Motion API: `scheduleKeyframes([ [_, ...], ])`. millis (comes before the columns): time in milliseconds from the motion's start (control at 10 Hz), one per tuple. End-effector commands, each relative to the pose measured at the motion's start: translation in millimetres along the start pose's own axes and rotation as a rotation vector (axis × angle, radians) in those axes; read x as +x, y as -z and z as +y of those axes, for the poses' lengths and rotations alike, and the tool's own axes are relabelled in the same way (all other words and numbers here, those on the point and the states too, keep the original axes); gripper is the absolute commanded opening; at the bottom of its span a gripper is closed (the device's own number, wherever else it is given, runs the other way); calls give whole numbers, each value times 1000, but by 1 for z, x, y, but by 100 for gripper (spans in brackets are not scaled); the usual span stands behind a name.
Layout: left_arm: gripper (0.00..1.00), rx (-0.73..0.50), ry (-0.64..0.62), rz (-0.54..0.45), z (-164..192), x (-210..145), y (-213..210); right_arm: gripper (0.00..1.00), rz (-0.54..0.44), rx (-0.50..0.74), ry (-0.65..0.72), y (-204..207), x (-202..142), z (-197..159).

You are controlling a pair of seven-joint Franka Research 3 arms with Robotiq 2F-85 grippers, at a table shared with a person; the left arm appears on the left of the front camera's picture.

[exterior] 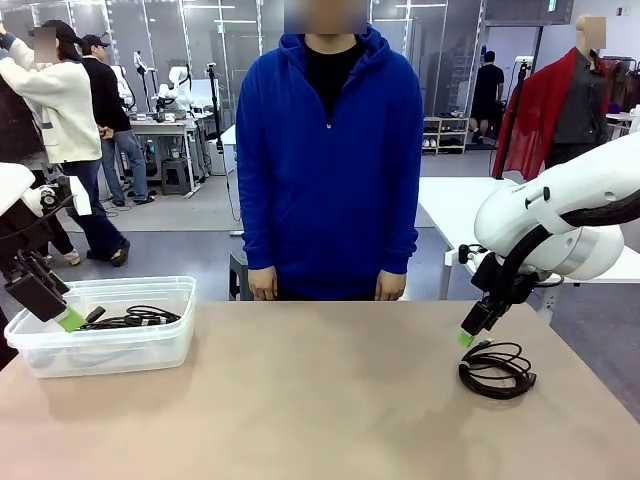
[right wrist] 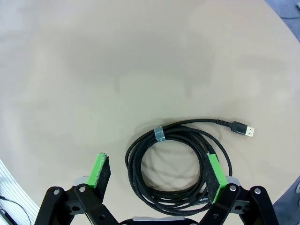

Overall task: Organize and store the cables.
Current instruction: Place the USB Extension Cable into the Organizing box.

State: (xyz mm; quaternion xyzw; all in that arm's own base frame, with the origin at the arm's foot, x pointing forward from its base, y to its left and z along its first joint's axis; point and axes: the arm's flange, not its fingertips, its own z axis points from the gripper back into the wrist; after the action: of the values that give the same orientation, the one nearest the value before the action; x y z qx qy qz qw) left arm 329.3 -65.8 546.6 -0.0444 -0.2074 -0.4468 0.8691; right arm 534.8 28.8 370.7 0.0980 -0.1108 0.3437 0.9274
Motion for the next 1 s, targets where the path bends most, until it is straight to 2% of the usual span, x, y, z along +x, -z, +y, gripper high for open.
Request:
scheduleKeyframes([
  [0, 98, 6, 3, 9, 0, 1, -3, 100, 17, -26, 83, 3, 5, 4],
  [400, 98, 6, 3, 9, 0, 1, -3, 100, 32, -47, 89, 10, 4, 3],
  [500, 98, 6, 3, 9, 0, 1, -3, 100, 28, -48, 53, 10, 4, 3],
  [600, 98, 6, 3, 9, 0, 1, -3, 100, 26, -50, -51, 10, 3, 5],
  [800, 98, 6, 3, 9, 0, 1, -3, 100, 39, -18, -353, 10, -1, 8],
  [900, 98, 6, 3, 9, 0, 1, -3, 100, 20, 9, -408, 7, -3, 10],
])
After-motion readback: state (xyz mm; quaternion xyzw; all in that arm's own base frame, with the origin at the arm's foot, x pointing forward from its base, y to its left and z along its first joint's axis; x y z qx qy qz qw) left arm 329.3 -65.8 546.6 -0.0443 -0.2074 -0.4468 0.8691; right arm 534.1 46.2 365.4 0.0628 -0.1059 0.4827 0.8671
